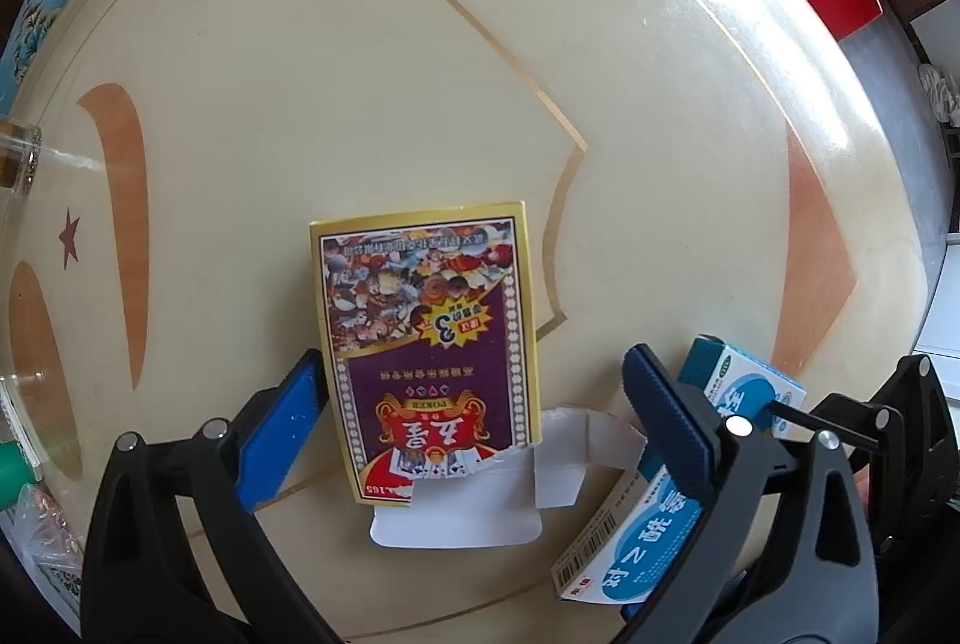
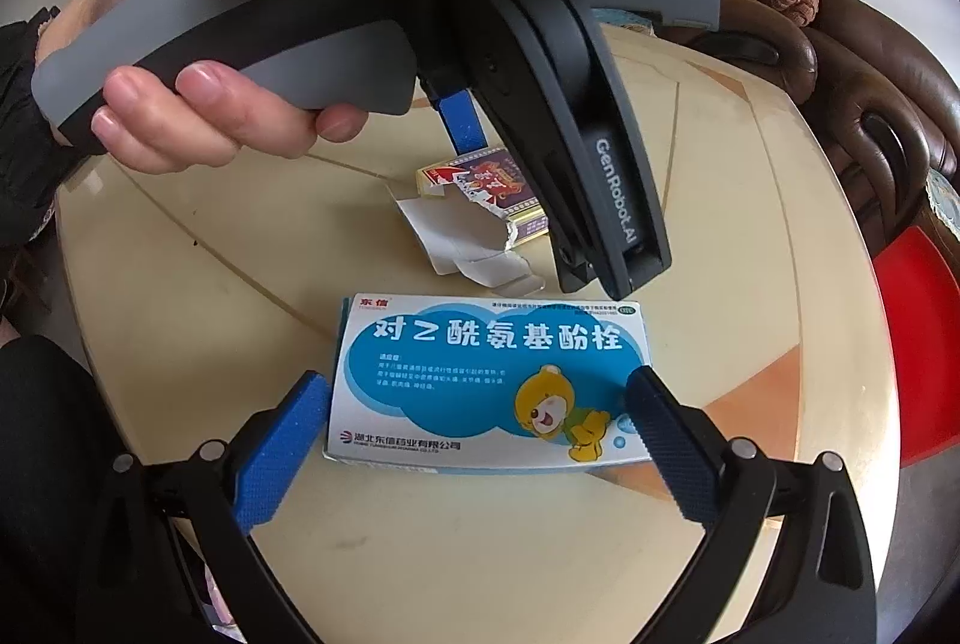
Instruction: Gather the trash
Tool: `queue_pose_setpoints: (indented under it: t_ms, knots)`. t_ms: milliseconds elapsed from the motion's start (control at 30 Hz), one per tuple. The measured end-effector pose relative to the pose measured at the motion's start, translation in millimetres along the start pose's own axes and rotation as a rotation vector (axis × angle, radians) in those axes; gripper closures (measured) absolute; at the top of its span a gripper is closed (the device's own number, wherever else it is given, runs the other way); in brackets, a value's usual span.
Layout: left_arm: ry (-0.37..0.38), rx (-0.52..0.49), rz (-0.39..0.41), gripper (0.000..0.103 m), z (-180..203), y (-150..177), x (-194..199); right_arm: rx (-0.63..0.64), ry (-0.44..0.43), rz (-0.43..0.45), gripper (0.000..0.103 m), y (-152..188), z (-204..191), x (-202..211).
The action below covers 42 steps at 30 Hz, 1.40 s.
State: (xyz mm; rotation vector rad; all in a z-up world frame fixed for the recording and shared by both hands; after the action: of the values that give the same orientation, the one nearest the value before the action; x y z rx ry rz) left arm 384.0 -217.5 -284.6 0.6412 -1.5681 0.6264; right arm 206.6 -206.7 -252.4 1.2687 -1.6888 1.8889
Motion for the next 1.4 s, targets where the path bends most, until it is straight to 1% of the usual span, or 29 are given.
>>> queue_pose_setpoints:
  t_ms: [133,167,267,467,533,600,633,667,733,767,867,900,1000,1067,1100,1133,1200,1267,1300,1333,1367,1400]
  knots:
    - [0.000,-0.005,0.001,0.007,1,1,-2,0.032,0.036,0.001,0.006,2,-2,-3]
    - [0.000,-0.006,0.001,0.007,2,1,-3,0.057,0.053,0.001,0.006,8,-10,-1]
    - [0.001,-0.012,0.008,0.006,4,1,-5,0.079,0.071,0.006,0.006,13,-14,0]
    - [0.002,-0.014,0.009,0.006,5,3,-4,0.056,0.043,0.017,0.006,9,-17,10]
    - [0.002,-0.017,0.006,0.006,6,3,-4,0.092,0.047,0.019,0.006,6,-18,14]
    - [0.003,-0.019,0.004,0.006,6,3,-3,0.168,0.051,-0.017,0.006,3,-21,16]
    - [0.003,-0.021,0.003,0.006,6,3,-3,0.191,0.034,-0.035,0.006,2,-21,15]
    - [0.003,-0.022,0.005,0.006,6,3,-2,0.230,-0.006,-0.062,0.006,2,-24,16]
    - [0.003,-0.023,0.005,0.006,7,3,-4,0.283,-0.029,-0.124,0.006,3,-23,12]
    - [0.003,-0.024,0.004,0.006,7,3,-4,0.286,-0.083,-0.158,0.006,3,-21,9]
    - [0.003,-0.034,0.001,0.006,7,2,-5,0.256,-0.171,-0.217,0.006,3,-18,3]
    - [0.003,-0.038,-0.001,0.006,7,1,-5,0.269,-0.194,-0.224,0.006,2,-20,5]
    - [0.009,-0.055,-0.013,0.006,7,-1,-5,0.346,-0.213,-0.207,0.006,-8,-21,13]
    - [0.026,-0.057,-0.020,0.006,6,-4,-5,0.400,-0.225,-0.256,0.007,-10,-22,14]
    - [0.034,-0.066,-0.024,0.006,5,-4,-5,0.444,-0.232,-0.279,0.006,-8,-26,15]
    - [0.034,-0.071,-0.026,0.006,3,-5,-5,0.519,-0.226,-0.308,0.007,-5,-31,17]
    - [0.035,-0.079,-0.030,0.006,1,-7,-6,0.644,-0.191,-0.361,0.007,6,-43,19]
    - [0.008,-0.092,-0.036,0.006,-1,-9,-8,0.722,-0.191,-0.428,0.007,10,-46,14]
    - [0.006,-0.093,-0.038,0.006,-3,-10,-9,0.768,-0.175,-0.461,0.007,11,-46,9]
    - [0.011,-0.096,-0.042,0.006,-5,-11,-10,0.852,-0.150,-0.495,0.007,16,-50,6]
    - [0.009,-0.103,-0.046,0.006,-7,-12,-11,0.922,-0.120,-0.508,0.007,21,-53,4]
    - [0.007,-0.111,-0.048,0.006,-9,-12,-12,0.964,-0.099,-0.510,0.007,24,-53,2]
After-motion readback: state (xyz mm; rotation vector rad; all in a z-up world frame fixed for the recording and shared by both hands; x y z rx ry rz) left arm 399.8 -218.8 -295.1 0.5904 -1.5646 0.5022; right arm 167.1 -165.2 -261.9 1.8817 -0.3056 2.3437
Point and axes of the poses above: each gripper's, at about its wrist camera, not at the fingertips, and x roughly against the way its jaws point, z to its right, y to its underside, the point moved 7 cm from there along -x, roughly the way its jaws point, and after that the axes turned 5 degrees about -y, right-handed, at the moved point
